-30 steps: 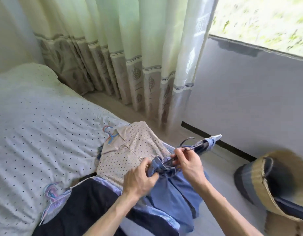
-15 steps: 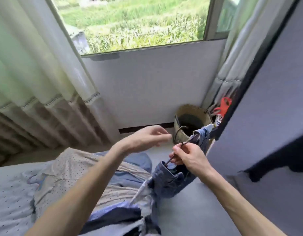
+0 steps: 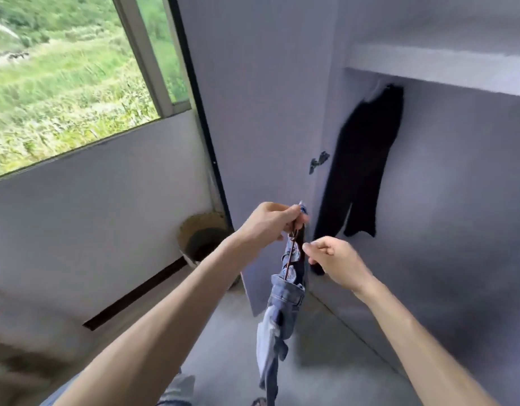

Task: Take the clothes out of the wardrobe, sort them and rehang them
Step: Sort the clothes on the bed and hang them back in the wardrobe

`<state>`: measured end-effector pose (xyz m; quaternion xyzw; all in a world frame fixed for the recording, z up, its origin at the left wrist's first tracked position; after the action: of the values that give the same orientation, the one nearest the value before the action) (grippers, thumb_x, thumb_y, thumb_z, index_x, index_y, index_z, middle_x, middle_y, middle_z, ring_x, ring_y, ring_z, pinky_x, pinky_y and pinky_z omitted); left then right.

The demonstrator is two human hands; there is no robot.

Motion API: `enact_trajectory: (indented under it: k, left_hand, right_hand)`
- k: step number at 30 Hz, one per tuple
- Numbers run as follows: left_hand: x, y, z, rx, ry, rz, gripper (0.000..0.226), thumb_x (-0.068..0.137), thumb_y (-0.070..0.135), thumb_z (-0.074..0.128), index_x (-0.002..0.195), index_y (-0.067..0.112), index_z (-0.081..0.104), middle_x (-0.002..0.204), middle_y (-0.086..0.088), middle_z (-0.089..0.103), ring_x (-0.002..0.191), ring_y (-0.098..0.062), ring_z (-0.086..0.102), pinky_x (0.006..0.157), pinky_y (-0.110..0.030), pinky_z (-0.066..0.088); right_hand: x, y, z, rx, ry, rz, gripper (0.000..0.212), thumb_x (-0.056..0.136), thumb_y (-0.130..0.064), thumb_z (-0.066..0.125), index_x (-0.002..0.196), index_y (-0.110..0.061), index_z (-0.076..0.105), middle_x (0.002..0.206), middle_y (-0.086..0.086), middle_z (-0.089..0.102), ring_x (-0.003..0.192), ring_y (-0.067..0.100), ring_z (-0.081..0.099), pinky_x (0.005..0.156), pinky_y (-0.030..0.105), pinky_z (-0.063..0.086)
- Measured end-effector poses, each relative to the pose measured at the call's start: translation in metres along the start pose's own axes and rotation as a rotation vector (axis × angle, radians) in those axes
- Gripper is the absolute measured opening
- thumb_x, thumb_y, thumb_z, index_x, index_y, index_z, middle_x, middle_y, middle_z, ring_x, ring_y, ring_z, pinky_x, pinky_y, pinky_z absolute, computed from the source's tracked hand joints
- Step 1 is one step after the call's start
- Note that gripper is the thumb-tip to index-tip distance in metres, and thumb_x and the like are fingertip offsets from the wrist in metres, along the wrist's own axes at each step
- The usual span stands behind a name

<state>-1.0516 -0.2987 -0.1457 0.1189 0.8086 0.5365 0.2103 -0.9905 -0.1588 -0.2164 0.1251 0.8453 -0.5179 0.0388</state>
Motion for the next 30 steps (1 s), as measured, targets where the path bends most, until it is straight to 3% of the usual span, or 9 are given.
enact_trajectory:
  k: [2, 6, 12, 16, 19, 21, 23, 26, 30]
  left_hand:
    - [0.019, 0.011, 0.023, -0.079, -0.049, 0.013, 0.021, 0.094, 0.033, 0.06, 0.089, 0.023, 0.079, 0.085, 0.009, 0.066, 0.078, -0.008, 0.055, 0.073, -0.024, 0.042]
    - [0.051, 0.032, 0.075, -0.215, -0.185, -0.003, 0.023, 0.1, 0.021, 0.057, 0.112, 0.024, 0.075, 0.096, 0.01, 0.066, 0.087, -0.01, 0.058, 0.076, -0.021, 0.044]
    - [0.075, 0.074, 0.136, -0.287, -0.35, -0.004, 0.022, 0.1, 0.021, 0.057, 0.115, 0.025, 0.073, 0.093, 0.012, 0.067, 0.085, -0.007, 0.061, 0.075, -0.021, 0.044]
    - [0.094, 0.104, 0.145, -0.241, -0.413, 0.058, 0.023, 0.099, 0.022, 0.058, 0.116, 0.024, 0.073, 0.094, 0.013, 0.067, 0.086, -0.009, 0.058, 0.078, -0.023, 0.043]
    - [0.11, 0.132, 0.144, -0.144, -0.435, 0.137, 0.026, 0.099, 0.021, 0.057, 0.121, 0.024, 0.071, 0.101, 0.009, 0.066, 0.09, -0.01, 0.057, 0.075, -0.023, 0.044]
    - [0.123, 0.15, 0.142, -0.002, -0.433, 0.239, 0.032, 0.098, 0.023, 0.06, 0.129, 0.024, 0.065, 0.113, 0.005, 0.062, 0.102, -0.011, 0.056, 0.082, -0.025, 0.046]
    - [0.138, 0.164, 0.135, 0.293, -0.376, 0.434, 0.043, 0.094, 0.033, 0.061, 0.137, 0.028, 0.058, 0.129, 0.004, 0.057, 0.122, -0.015, 0.053, 0.102, -0.029, 0.042]
    - [0.157, 0.17, 0.11, 0.877, -0.167, 0.669, 0.058, 0.095, 0.04, 0.053, 0.15, 0.031, 0.04, 0.157, -0.003, 0.031, 0.147, -0.026, 0.024, 0.119, -0.047, 0.025]
    - [0.191, 0.176, 0.066, 1.312, 0.077, 0.77, 0.07, 0.099, 0.04, 0.045, 0.159, 0.026, 0.012, 0.166, -0.008, -0.006, 0.153, -0.025, -0.011, 0.121, -0.056, -0.001]
  right_hand:
    - [-0.013, 0.015, -0.034, -0.112, 0.078, 0.056, 0.043, 0.091, -0.061, 0.055, 0.082, -0.021, 0.068, 0.073, -0.011, 0.071, 0.072, 0.004, 0.062, 0.068, 0.025, 0.046]
    - [-0.035, 0.046, -0.043, -0.423, -0.095, 0.19, 0.078, 0.083, -0.081, 0.038, 0.078, -0.007, 0.061, 0.074, 0.001, 0.072, 0.065, 0.015, 0.065, 0.073, 0.033, 0.052]
    - [-0.033, 0.07, -0.075, -0.385, 0.086, 0.201, 0.031, 0.091, -0.046, 0.051, 0.076, -0.021, 0.041, 0.076, -0.003, 0.057, 0.07, 0.022, 0.056, 0.059, 0.033, 0.039]
    - [-0.031, 0.061, -0.09, 0.015, 0.167, 0.184, 0.017, 0.094, -0.028, 0.058, 0.087, -0.015, 0.05, 0.075, 0.0, 0.059, 0.055, 0.013, 0.053, 0.049, 0.028, 0.042]
    - [-0.025, 0.049, -0.105, 0.107, 0.274, 0.142, 0.015, 0.095, -0.024, 0.056, 0.096, -0.009, 0.053, 0.079, 0.005, 0.062, 0.054, 0.017, 0.051, 0.05, 0.028, 0.042]
    - [-0.017, 0.041, -0.112, 0.143, 0.321, 0.147, 0.02, 0.097, -0.02, 0.054, 0.102, -0.001, 0.052, 0.076, 0.007, 0.059, 0.053, 0.018, 0.049, 0.051, 0.028, 0.042]
    - [-0.007, 0.034, -0.121, 0.19, 0.368, 0.15, 0.018, 0.099, -0.017, 0.052, 0.102, 0.001, 0.052, 0.069, 0.007, 0.055, 0.049, 0.015, 0.047, 0.051, 0.025, 0.041]
    - [0.01, 0.027, -0.138, 0.255, 0.433, 0.141, 0.012, 0.101, -0.013, 0.051, 0.093, -0.003, 0.053, 0.058, 0.003, 0.05, 0.043, 0.011, 0.043, 0.049, 0.021, 0.038]
    - [0.042, 0.029, -0.16, 0.306, 0.481, 0.138, 0.019, 0.102, -0.011, 0.051, 0.101, 0.007, 0.056, 0.053, 0.001, 0.049, 0.042, 0.009, 0.043, 0.048, 0.02, 0.039]
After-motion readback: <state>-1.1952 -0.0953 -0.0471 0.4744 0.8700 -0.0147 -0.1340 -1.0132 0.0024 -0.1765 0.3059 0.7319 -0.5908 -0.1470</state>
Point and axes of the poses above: each hand's wrist, its own x-axis towards the middle knuckle, its own z-axis out of the palm, y = z × x, the point moved 9 cm from there along x, towards the middle knuckle
